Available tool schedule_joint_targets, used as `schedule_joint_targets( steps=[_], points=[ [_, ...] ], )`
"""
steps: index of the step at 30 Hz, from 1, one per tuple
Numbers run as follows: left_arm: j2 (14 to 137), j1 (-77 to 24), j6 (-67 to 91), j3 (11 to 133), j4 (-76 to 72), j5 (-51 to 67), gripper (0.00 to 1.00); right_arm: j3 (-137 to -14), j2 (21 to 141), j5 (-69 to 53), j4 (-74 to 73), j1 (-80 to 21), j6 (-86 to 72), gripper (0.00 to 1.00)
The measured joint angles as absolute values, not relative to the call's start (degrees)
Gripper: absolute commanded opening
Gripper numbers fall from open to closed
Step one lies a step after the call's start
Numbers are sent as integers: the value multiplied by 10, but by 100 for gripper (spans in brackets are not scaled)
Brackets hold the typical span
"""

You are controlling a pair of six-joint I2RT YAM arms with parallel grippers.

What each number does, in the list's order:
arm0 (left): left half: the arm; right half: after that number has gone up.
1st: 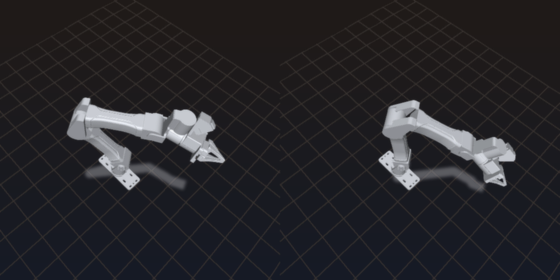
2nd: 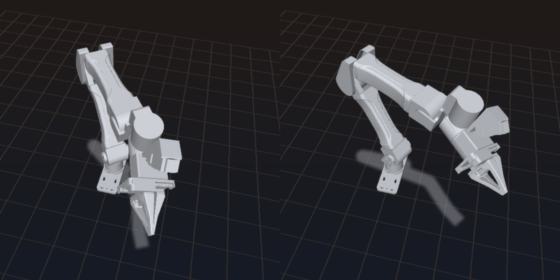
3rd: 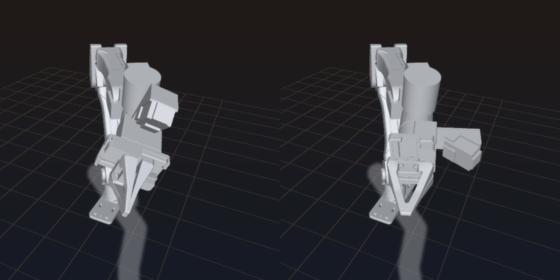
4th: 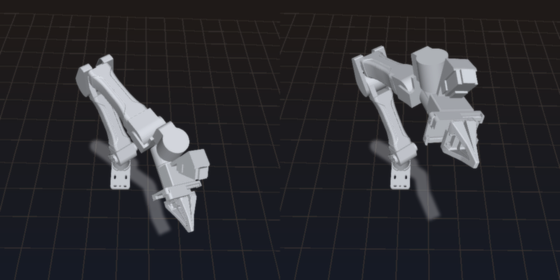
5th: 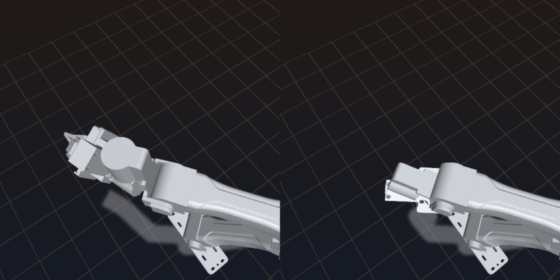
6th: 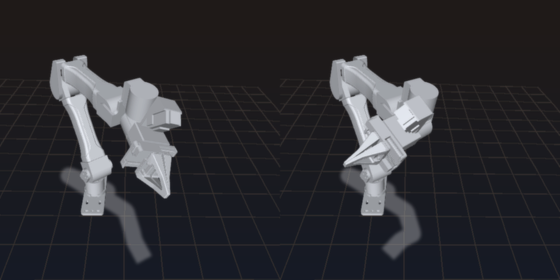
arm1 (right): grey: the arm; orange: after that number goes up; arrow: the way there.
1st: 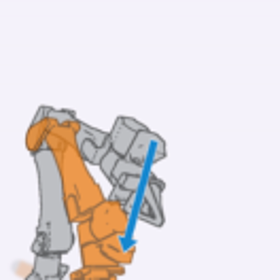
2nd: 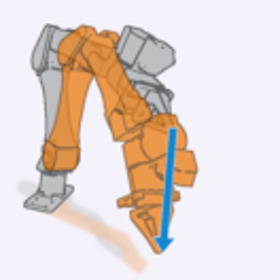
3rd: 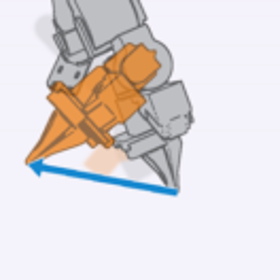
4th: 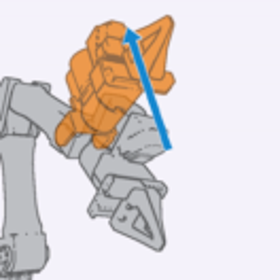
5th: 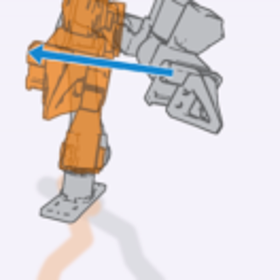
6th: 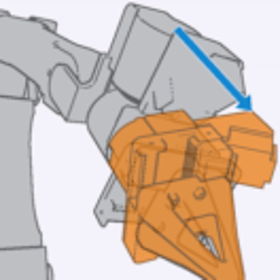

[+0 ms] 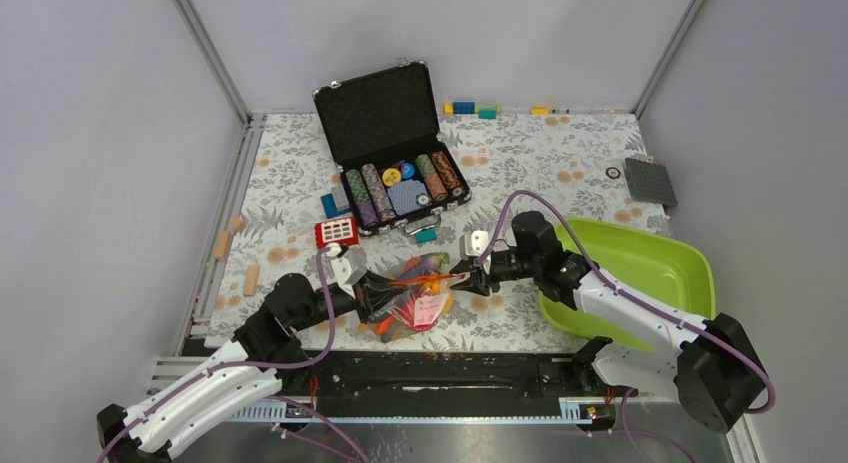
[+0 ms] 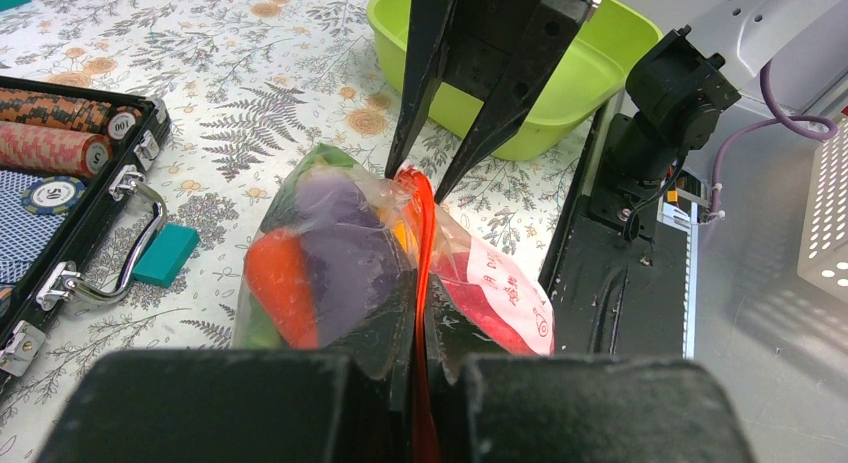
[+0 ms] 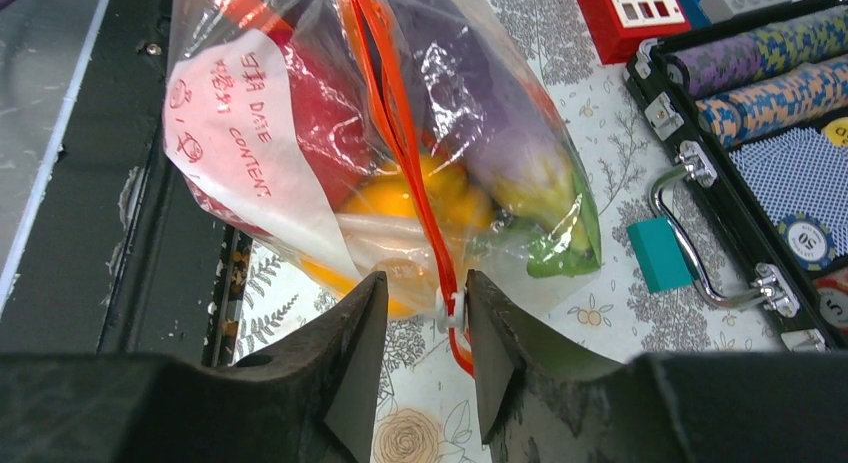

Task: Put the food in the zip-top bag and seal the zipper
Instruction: Zip the zipper food storage bag at the center of the board.

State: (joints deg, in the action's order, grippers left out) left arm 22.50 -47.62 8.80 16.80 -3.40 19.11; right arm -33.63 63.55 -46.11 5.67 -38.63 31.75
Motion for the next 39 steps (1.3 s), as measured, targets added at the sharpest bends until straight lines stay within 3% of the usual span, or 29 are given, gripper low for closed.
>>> schedule_joint_targets(
  steps=[3, 8, 12, 28, 30, 33, 34, 37, 38, 39],
  points=[
    [225, -476, 88, 168, -33, 191, 0, -336, 635, -468, 65, -390, 316, 34],
    [217, -476, 88, 168, -25, 194, 0, -339, 635, -465, 46, -394, 323, 42],
    [209, -476, 86, 168, -23, 194, 0, -344, 634, -459, 26, -397, 334, 43],
    [209, -476, 83, 168, -18, 203, 0, -345, 647, -462, 26, -398, 336, 36],
    [209, -476, 83, 168, -18, 204, 0, -345, 649, -462, 27, -398, 336, 28],
    [209, -476, 83, 168, -18, 207, 0, -345, 652, -461, 33, -398, 335, 8],
    [209, -476, 83, 168, -18, 209, 2, -345, 653, -460, 36, -398, 333, 1],
    [209, -476, 82, 168, -17, 212, 30, -345, 653, -457, 37, -398, 324, 0],
    [209, -476, 80, 168, -18, 213, 43, -348, 652, -455, 31, -398, 323, 0],
    [209, -476, 77, 168, -18, 214, 63, -354, 651, -455, 15, -399, 323, 0]
  ],
)
